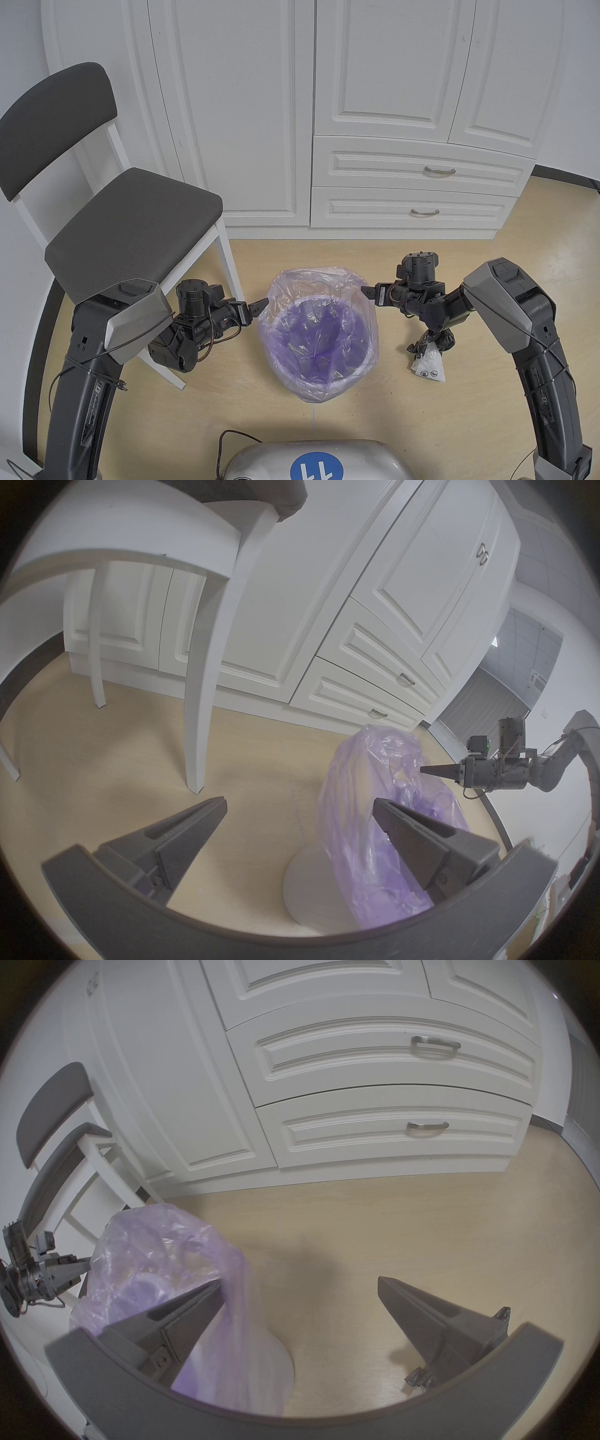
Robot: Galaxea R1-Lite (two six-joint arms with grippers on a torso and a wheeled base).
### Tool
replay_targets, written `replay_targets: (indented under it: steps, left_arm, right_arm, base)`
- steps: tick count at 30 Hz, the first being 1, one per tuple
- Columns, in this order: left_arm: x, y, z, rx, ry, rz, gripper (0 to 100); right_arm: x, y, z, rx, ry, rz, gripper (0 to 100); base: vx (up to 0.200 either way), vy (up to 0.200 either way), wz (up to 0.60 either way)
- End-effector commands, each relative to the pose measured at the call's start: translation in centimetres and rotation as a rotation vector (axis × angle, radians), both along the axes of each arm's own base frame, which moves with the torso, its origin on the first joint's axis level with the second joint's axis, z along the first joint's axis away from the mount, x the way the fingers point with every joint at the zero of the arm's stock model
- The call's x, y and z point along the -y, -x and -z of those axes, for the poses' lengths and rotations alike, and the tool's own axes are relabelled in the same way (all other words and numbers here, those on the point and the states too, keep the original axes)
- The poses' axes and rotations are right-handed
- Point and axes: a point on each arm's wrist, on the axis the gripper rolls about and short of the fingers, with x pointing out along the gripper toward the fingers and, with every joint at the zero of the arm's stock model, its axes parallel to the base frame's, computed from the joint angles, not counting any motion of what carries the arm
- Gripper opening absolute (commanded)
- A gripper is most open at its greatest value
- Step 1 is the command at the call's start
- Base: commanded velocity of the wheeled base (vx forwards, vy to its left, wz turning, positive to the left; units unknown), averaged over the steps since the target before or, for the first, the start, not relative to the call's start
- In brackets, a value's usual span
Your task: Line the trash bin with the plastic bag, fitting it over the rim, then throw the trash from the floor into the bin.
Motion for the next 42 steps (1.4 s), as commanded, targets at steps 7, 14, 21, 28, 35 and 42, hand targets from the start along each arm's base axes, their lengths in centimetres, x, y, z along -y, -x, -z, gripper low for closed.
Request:
replay_targets:
  steps: [7, 14, 21, 28, 35, 42]
  left_arm:
    - [0.1, -0.3, 0.6, 0.004, 0.0, -0.001, 100]
    - [0.9, -0.1, -0.4, 0.064, 0.009, 0.018, 100]
    - [1.0, 0.0, 0.3, 0.041, 0.007, 0.09, 100]
    - [0.6, -1.0, 1.2, -0.076, -0.037, 0.079, 100]
    - [0.3, -3.3, 1.8, -0.063, -0.076, -0.043, 100]
    - [0.4, -3.5, 2.0, -0.096, -0.101, -0.066, 100]
  right_arm:
    - [0.5, -1.2, 1.9, 0.001, -0.032, 0.028, 100]
    - [0.0, -1.1, 1.7, -0.004, -0.075, 0.039, 100]
    - [0.0, -1.2, 1.1, 0.0, -0.119, 0.057, 100]
    - [0.1, -1.4, 1.6, -0.01, -0.109, 0.056, 100]
    - [0.1, -2.1, 3.0, -0.001, -0.113, 0.059, 100]
    - [0.4, -2.7, 4.0, -0.033, -0.102, 0.069, 100]
  base:
    - [0.0, 0.0, 0.0]
    - [0.0, 0.0, 0.0]
    - [0.0, 0.0, 0.0]
    - [0.0, 0.0, 0.0]
    - [0.0, 0.0, 0.0]
    - [0.0, 0.0, 0.0]
